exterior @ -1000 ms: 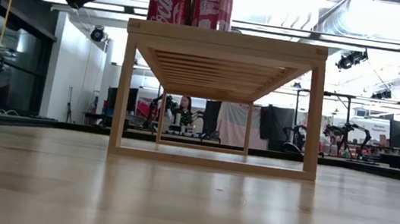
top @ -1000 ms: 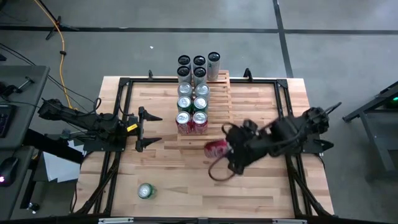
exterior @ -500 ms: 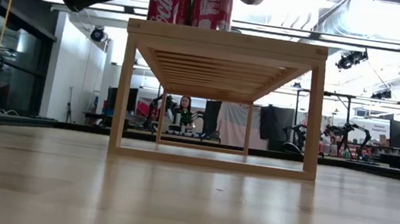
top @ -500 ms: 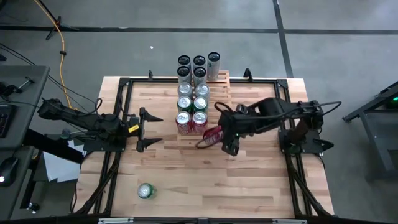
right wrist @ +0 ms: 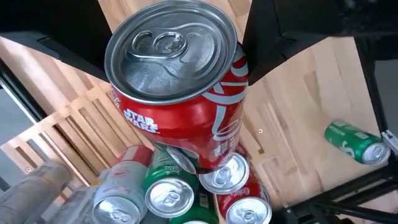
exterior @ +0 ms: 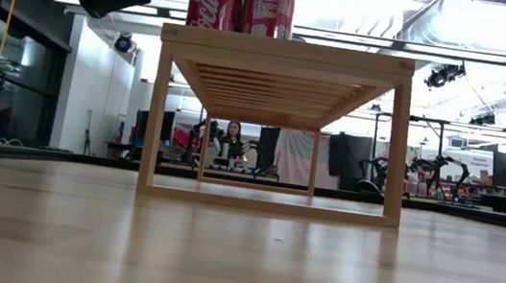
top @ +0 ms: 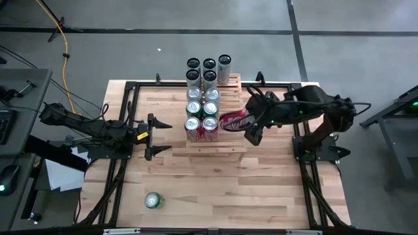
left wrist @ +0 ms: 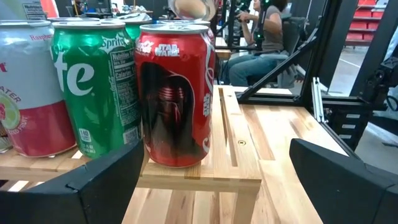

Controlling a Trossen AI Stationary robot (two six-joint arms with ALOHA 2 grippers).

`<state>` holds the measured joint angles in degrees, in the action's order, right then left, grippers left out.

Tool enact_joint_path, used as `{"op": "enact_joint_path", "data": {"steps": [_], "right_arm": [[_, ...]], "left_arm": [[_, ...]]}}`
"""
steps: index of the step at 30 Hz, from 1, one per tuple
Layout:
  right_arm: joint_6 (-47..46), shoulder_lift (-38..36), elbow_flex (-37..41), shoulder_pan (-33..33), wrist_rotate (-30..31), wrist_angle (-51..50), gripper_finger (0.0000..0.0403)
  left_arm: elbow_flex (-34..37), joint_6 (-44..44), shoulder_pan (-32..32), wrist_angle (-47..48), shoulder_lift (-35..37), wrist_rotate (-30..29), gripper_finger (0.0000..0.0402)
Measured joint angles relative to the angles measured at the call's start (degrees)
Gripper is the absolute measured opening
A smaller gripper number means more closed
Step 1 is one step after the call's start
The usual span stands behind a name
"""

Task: Place canned beverage on shelf
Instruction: Put the red soda can aligned with the other red soda cans on the shelf

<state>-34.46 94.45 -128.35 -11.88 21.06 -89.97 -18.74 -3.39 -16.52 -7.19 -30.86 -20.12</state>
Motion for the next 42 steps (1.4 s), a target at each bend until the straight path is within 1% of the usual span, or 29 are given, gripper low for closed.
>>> {"op": "enact_joint_path", "data": {"steps": [2, 4, 6, 10, 13, 15, 18, 21, 33, 37, 42], "right_arm": [[-0.04, -1.42, 2.77, 0.27, -0.1, 0.56, 0.0278], [-2.15, -4.33, 8.82, 0.57, -0.95, 0.31, 0.0278], [-4.94, -8.05, 15.7, 0.65, -3.12, -0.44, 0.0278], [-10.74, -14.53, 25.11, 0.49, -2.66, -0.19, 0.0278], [-11.58, -15.36, 29.46, 0.95, -2.69, -0.14, 0.0278], [-10.45, -14.71, 30.88, 1.59, -3.28, -0.03, 0.0278], [-7.12, -12.68, 31.36, 2.25, -4.75, 0.17, 0.0278], [-3.56, -10.04, 29.91, 2.25, -5.3, 1.6, 0.0278], [4.97, 0.42, 18.75, 2.25, -5.53, 2.33, 0.0278], [6.03, 3.65, 15.57, 2.77, -5.18, -0.26, 0.0278], [7.8, 4.96, 15.24, 3.85, -4.67, 1.04, 0.0278]], "left_arm": [[0.0, -0.01, -0.01, 0.0, 0.01, 0.01, 0.0395], [0.0, -0.25, -0.01, 0.05, 0.01, 0.02, 0.0395], [0.0, -1.3, -0.01, 0.03, 0.01, 0.04, 0.0395], [0.0, -1.51, -0.01, -0.09, 0.01, 0.01, 0.0395], [0.0, -0.45, -0.01, -0.93, 0.01, 0.0, 0.0395], [0.0, 0.38, -0.01, -1.93, 0.01, 0.0, 0.0395], [0.0, 0.54, -0.01, -2.94, 0.01, 0.0, 0.0395], [0.0, 0.48, -0.01, -3.01, 0.01, 0.0, 0.0395], [0.0, 0.49, -0.01, -2.99, -0.04, 0.0, 0.0395], [0.0, 0.52, -0.01, -2.96, -0.04, 0.0, 0.0395], [0.02, 0.52, -0.01, -2.91, -0.04, 0.0, 0.0395]]}}
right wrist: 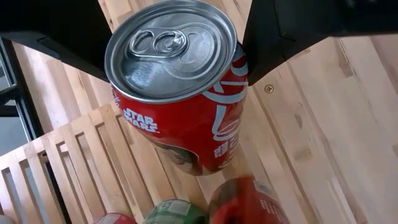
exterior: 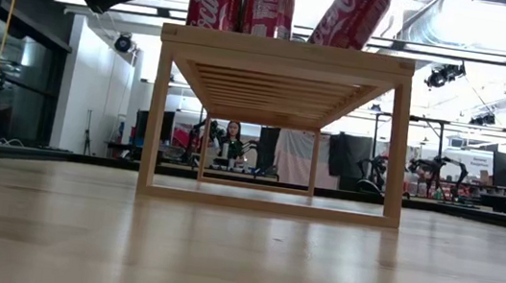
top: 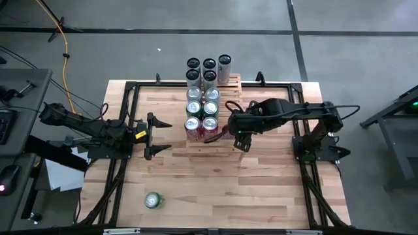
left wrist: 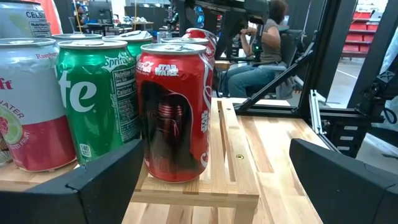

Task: Place canned beverage on shelf
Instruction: Put the red soda can aligned with the other red soda cans on the shelf

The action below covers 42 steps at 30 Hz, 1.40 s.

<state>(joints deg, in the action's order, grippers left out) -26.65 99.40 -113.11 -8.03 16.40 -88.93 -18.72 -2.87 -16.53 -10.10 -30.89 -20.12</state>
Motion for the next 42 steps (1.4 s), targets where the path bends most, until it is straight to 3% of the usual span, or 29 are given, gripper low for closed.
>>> {"op": "enact_joint_path", "data": {"steps": [5, 11, 14, 28, 39, 42], "right_arm": [[0.15, 0.03, -0.03, 0.6, -0.44, 0.54, 0.0279], [-0.26, 0.41, -0.86, 0.43, -1.04, 0.46, 0.0362], [-0.26, 0.41, -0.88, 0.43, -1.64, 0.42, 0.0382], [1.27, 0.39, -0.93, 0.46, 1.59, 1.22, 0.0386], [-1.54, -2.01, -0.42, 0.1, 7.64, -1.01, 0.0387], [-3.55, -4.12, -0.38, -0.9, 12.97, -1.06, 0.0387]], "left_arm": [[0.0, 0.04, 0.0, 0.25, 0.0, 0.0, 0.0395], [0.0, 0.04, 0.0, 0.45, 0.0, 0.0, 0.0395], [0.0, 0.04, 0.0, 0.46, 0.0, 0.0, 0.0395], [0.0, 0.07, 0.0, 0.45, 0.0, 0.0, 0.0395], [0.04, -0.04, 0.0, 1.13, -0.13, 0.0, 0.0395], [0.04, -0.06, 0.0, 1.24, -0.13, 0.0, 0.0395]]}}
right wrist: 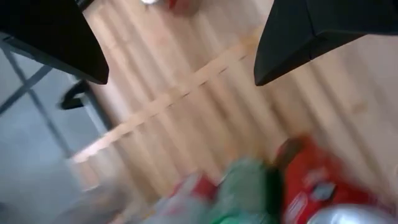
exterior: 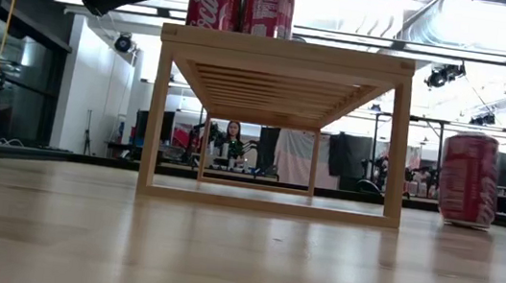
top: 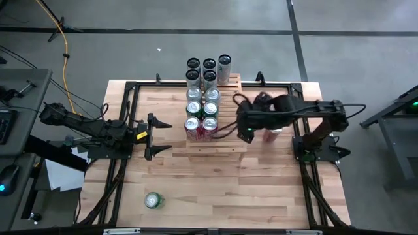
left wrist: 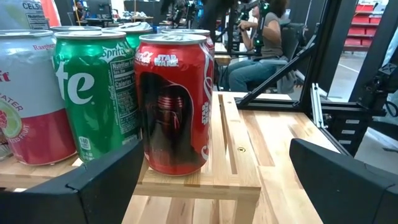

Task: Place canned beverage on shelf
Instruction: Put the red soda can aligned with the other red soda cans on the shelf

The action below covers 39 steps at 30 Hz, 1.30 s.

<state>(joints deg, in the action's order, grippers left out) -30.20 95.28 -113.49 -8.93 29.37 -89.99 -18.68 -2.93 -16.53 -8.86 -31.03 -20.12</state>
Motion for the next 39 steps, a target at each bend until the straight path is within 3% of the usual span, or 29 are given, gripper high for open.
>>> {"op": "enact_joint_path", "data": {"steps": [6, 13, 19, 24, 28, 33, 39], "right_arm": [[-9.59, -4.48, 0.0, -1.36, 10.89, -0.03, 0.0387], [-19.6, -5.36, 2.55, 5.46, 14.52, 0.07, 0.0387], [-24.34, -13.62, 24.62, 12.66, 8.37, -0.1, 0.0387], [-37.99, -26.2, 41.23, 13.84, 6.12, -0.1, 0.0387], [-47.13, -34.33, 52.32, 13.6, 0.75, 2.2, 0.0387], [-49.48, -38.97, 61.89, 11.84, 0.95, 13.15, 0.0387], [-50.94, -38.54, 68.15, 11.27, 0.96, 20.17, 0.0387]], "left_arm": [[0.0, -0.42, 0.0, -0.01, 0.0, 0.0, 0.0395], [0.0, -1.9, 0.0, -0.19, 0.02, 0.0, 0.0395], [0.0, -3.4, 0.0, 1.93, 0.0, 0.36, 0.0395], [0.0, -2.5, 0.0, 1.34, 0.0, -0.14, 0.0395], [0.0, -1.15, 0.0, -0.26, 0.0, -1.51, 0.0395], [0.0, 0.19, 0.0, -1.44, 0.0, -1.65, 0.0395], [0.0, 0.65, 0.0, -1.38, 0.0, -1.73, 0.0395]]}}
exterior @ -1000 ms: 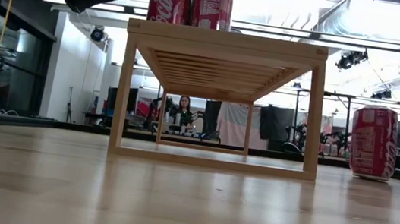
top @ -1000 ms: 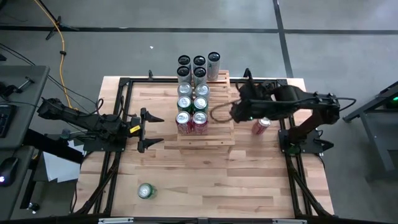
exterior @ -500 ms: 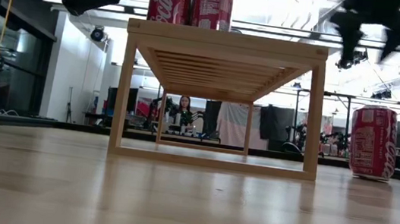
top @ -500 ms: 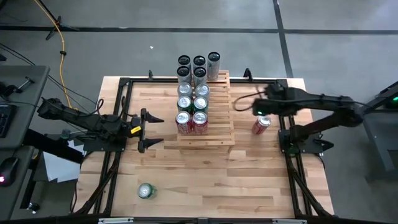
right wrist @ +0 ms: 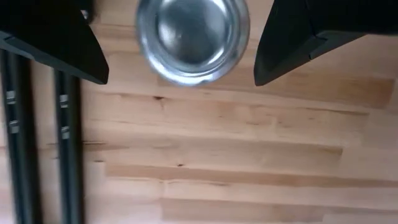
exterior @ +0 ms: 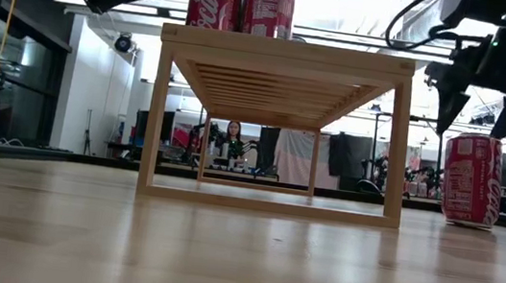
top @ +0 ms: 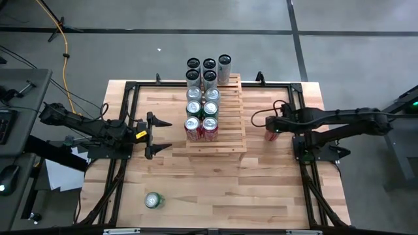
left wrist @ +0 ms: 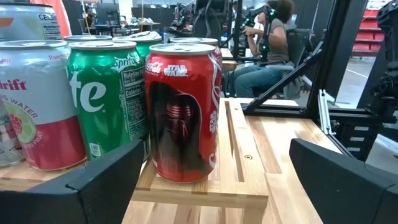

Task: Place canned beverage on shelf
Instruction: Put the red soda can aligned with the other red soda cans on the shelf

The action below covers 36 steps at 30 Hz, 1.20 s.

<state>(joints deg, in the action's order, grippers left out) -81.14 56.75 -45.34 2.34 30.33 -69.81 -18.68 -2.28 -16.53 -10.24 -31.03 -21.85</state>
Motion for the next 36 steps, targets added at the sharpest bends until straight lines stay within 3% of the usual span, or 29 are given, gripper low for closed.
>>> {"op": "enact_joint_path", "data": {"steps": [5, 22, 26, 30, 33, 36], "right_arm": [[-0.11, 1.06, 2.89, -1.23, -1.4, 5.46, 0.0387], [-3.8, 12.74, 3.13, -6.95, -2.14, 4.18, 0.0385], [-3.69, 13.79, 3.12, -8.24, -2.5, 4.01, 0.0354], [-4.57, 13.39, 3.04, -10.91, -3.98, 2.15, 0.0277], [-7.16, 13.21, 1.22, -14.33, -6.11, -1.85, 0.0278], [-9.71, 13.05, -4.08, -18.7, -3.76, -7.25, 0.0278]], "left_arm": [[0.0, -0.43, 0.0, 0.21, 0.0, -0.02, 0.0395], [0.0, -1.6, 0.0, 0.98, 0.0, 0.06, 0.0395], [0.0, -1.6, 0.0, 1.08, 0.0, 0.07, 0.0395], [-0.02, -1.6, 0.0, 1.42, 0.0, 0.09, 0.0395], [-0.02, -1.61, 0.0, 1.42, 0.0, 0.34, 0.0395], [-0.02, -1.73, 0.0, 1.42, 0.0, 0.48, 0.0395]]}}
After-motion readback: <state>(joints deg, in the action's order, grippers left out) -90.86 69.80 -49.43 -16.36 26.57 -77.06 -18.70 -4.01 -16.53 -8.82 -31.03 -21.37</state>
